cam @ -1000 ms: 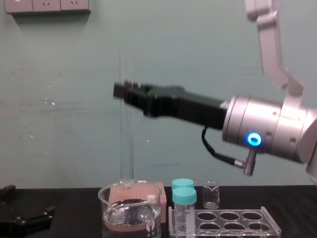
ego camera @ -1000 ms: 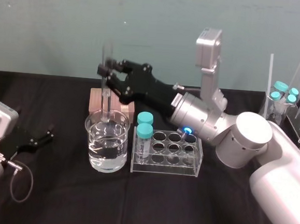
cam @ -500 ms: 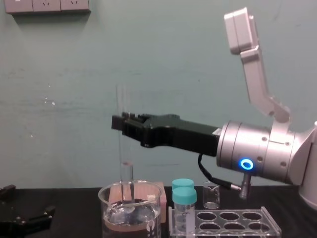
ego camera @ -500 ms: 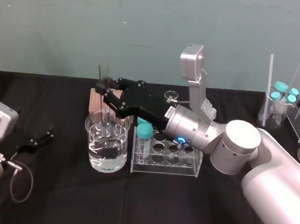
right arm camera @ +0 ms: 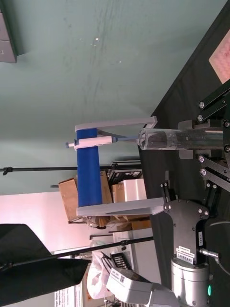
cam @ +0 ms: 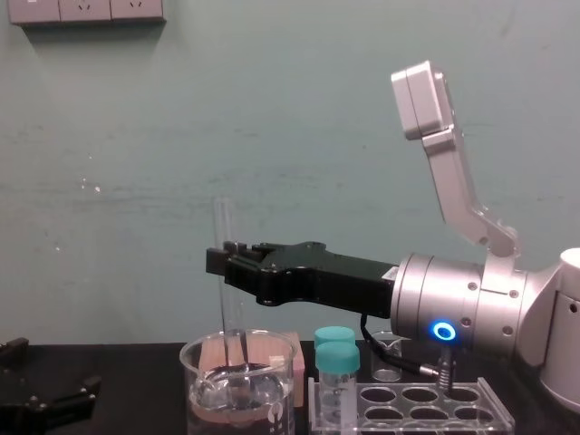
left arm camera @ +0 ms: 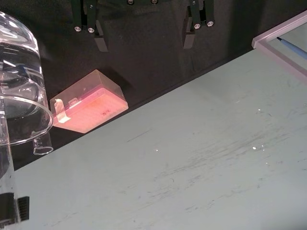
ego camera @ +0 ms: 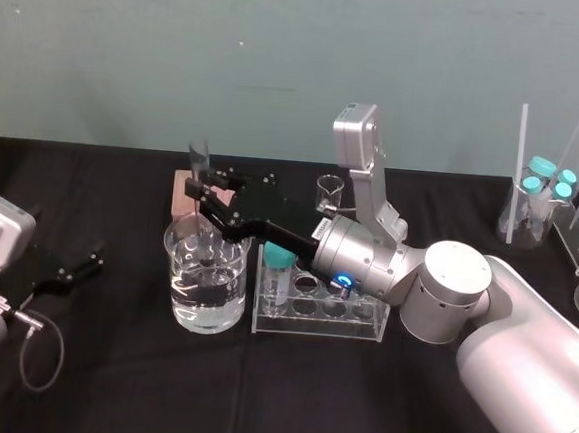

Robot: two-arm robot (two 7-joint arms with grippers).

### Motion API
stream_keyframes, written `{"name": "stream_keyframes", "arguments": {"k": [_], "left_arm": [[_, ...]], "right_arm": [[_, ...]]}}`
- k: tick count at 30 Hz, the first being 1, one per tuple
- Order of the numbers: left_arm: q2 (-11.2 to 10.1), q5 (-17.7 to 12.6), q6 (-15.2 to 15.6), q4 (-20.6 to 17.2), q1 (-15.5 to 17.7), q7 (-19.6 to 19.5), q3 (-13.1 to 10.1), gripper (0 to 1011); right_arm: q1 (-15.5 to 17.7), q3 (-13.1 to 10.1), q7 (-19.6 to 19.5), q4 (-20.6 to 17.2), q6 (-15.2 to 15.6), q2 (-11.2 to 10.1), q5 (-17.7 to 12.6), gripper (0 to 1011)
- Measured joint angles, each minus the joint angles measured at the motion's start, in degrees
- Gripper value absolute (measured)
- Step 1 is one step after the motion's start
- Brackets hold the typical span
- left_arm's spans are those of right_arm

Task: Hold the test tube with one hand and immerse one end into the beaker, then return it to the test tube rack.

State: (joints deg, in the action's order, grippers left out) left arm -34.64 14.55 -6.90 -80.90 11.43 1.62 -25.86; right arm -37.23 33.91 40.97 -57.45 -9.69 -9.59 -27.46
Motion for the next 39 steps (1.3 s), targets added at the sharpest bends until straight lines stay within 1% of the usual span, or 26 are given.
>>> {"name": "stream_keyframes", "arguments": {"k": [11, 39], "left_arm": [[0.0, 0.0, 0.0, 0.0, 0.0, 0.0, 0.0, 1000], [0.0, 0.0, 0.0, 0.0, 0.0, 0.0, 0.0, 1000]], "right_arm": [[0.0, -0.5, 0.0, 0.7, 0.2, 0.2, 0.4, 225], [0.4, -1.1, 0.1, 0.8, 0.6, 0.1, 0.7, 225]]}}
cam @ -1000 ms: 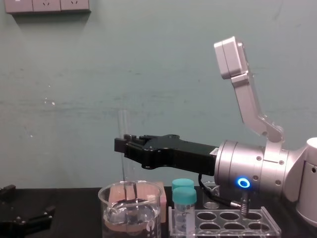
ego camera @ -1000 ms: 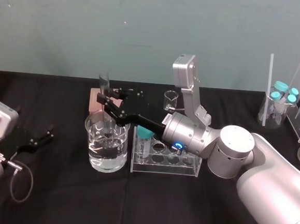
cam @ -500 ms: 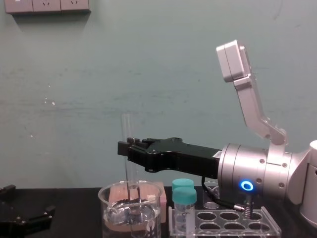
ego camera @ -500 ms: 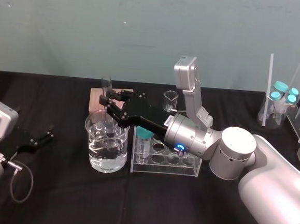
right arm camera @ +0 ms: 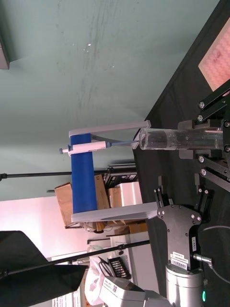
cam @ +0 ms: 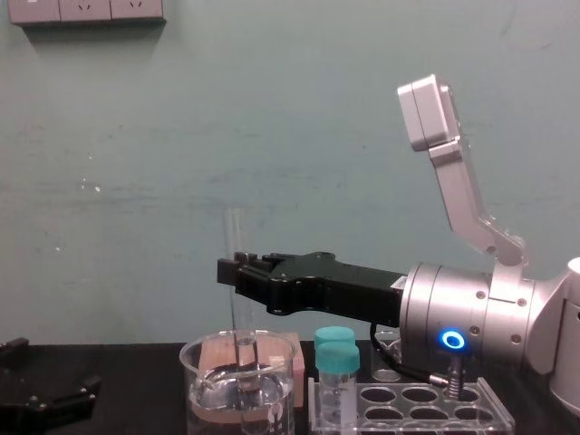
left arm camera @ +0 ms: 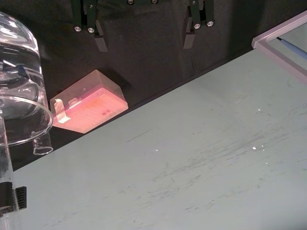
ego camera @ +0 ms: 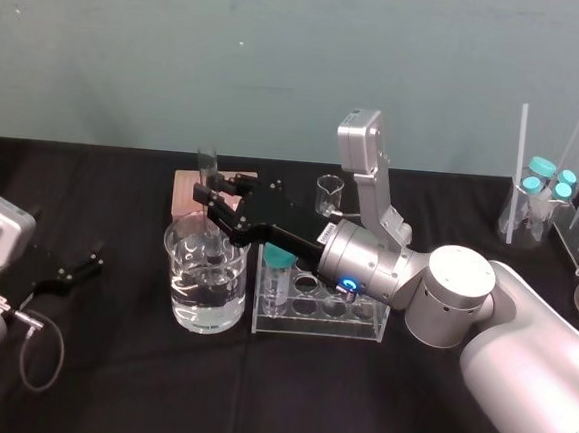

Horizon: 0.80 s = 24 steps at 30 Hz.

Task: Hold the test tube with one hand and immerse one end into the beaker, then return it to the test tube rack.

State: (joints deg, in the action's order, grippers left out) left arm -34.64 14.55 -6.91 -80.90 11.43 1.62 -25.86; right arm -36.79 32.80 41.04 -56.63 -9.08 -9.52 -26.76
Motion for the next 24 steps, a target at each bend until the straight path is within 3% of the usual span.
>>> {"name": "stream_keyframes", "arguments": {"k": [24], "left_arm": [[0.0, 0.0, 0.0, 0.0, 0.0, 0.0, 0.0, 1000]], "right_arm": [[0.1, -0.1, 0.2, -0.3, 0.1, 0.0, 0.0, 224]]}}
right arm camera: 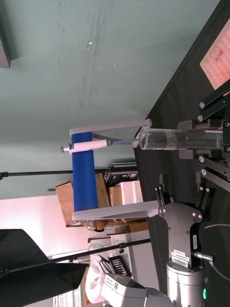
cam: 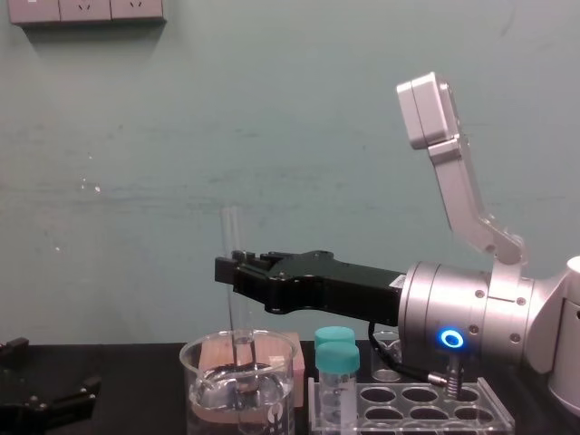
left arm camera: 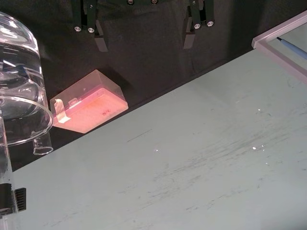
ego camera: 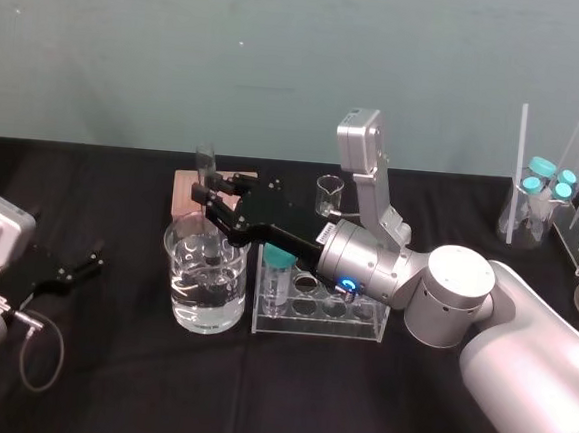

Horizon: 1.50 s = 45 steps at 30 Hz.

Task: Hold the test tube with one hand and immerse one end into the beaker, then return it to the test tube rack.

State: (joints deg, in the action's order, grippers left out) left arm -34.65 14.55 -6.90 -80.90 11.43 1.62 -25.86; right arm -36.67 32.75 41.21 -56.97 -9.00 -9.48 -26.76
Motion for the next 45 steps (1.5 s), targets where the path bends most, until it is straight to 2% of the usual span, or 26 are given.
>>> {"name": "stream_keyframes", "arguments": {"k": [45], "left_arm": [[0.0, 0.0, 0.0, 0.0, 0.0, 0.0, 0.0, 1000]], "right_arm": [[0.4, 0.0, -0.1, -0.8, 0.2, -0.4, -0.2, 224]]}}
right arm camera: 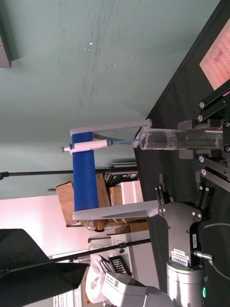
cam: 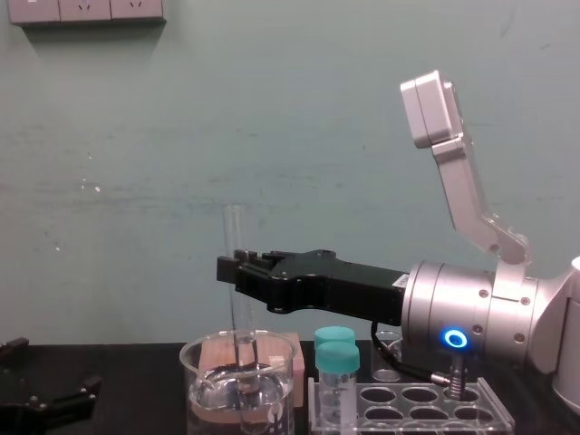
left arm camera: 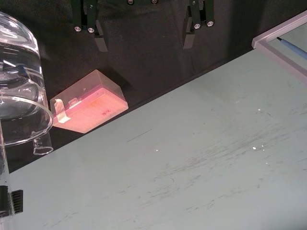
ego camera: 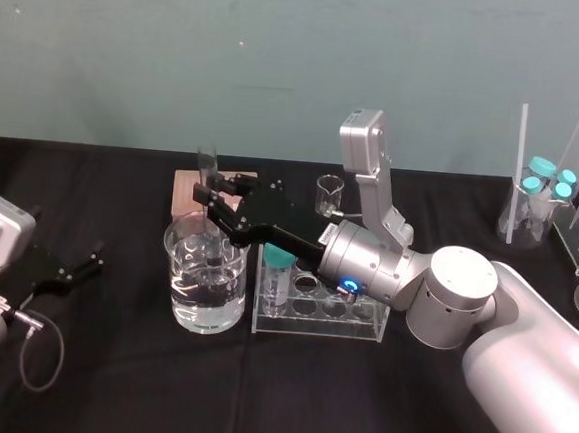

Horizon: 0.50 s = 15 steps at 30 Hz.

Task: Hold the test tube with one hand and immerse one end into the beaker, then return it to the test tube rack.

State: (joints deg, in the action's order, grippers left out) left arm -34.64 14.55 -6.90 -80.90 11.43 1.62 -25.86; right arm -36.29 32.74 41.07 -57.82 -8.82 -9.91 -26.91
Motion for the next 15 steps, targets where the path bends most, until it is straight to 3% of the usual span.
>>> {"name": "stream_keyframes", "arguments": {"k": [15], "left_arm": [[0.0, 0.0, 0.0, 0.0, 0.0, 0.0, 0.0, 1000]], "right_arm": [[0.4, 0.1, -0.1, -0.7, 0.3, -0.3, -0.1, 224]]}}
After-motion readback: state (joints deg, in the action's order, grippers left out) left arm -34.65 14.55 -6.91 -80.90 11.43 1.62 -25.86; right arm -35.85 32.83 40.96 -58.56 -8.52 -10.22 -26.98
